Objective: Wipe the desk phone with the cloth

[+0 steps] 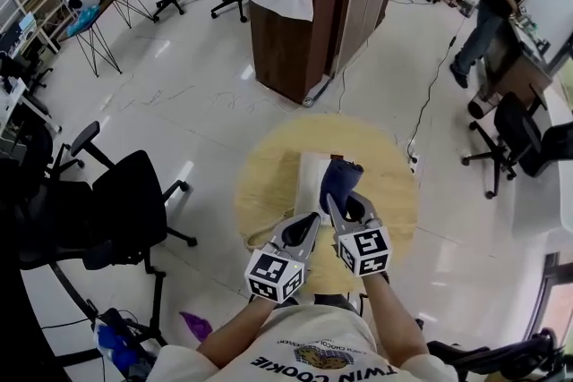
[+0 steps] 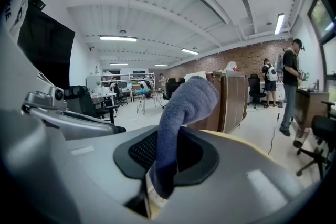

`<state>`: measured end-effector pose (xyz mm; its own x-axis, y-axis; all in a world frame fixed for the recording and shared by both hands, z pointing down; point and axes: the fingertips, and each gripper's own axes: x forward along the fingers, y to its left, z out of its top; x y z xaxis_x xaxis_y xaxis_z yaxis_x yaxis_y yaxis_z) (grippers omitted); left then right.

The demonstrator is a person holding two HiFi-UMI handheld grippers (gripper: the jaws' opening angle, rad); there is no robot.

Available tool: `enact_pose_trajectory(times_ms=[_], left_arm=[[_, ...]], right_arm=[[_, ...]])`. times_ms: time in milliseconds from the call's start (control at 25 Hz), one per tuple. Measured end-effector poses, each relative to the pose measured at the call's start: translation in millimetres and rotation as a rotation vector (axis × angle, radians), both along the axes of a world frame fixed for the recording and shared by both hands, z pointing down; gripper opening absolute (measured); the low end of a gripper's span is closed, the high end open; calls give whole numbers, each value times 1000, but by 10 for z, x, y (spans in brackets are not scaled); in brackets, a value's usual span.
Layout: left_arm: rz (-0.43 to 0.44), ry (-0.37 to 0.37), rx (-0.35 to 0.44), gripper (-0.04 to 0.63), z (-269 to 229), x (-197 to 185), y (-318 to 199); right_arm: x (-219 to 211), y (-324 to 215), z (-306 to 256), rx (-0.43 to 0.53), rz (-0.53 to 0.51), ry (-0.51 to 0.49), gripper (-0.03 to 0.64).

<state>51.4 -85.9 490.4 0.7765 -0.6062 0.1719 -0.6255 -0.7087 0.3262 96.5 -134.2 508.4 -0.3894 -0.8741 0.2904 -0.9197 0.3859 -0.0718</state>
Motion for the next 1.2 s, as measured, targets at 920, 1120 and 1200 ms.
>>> enact_pose_trajectory(times_ms=[920, 1120, 1200], left_arm=[[-192, -48, -57, -8, 149, -266, -137], [-194, -52, -46, -8, 128, -301, -102], [-193, -50, -38, -8, 105, -322, -113]], right_arm=[[330, -1293, 757, -178, 5, -131, 67], [315, -1227, 927, -255, 6, -133, 67], [283, -1173, 945, -267, -2, -134, 67]])
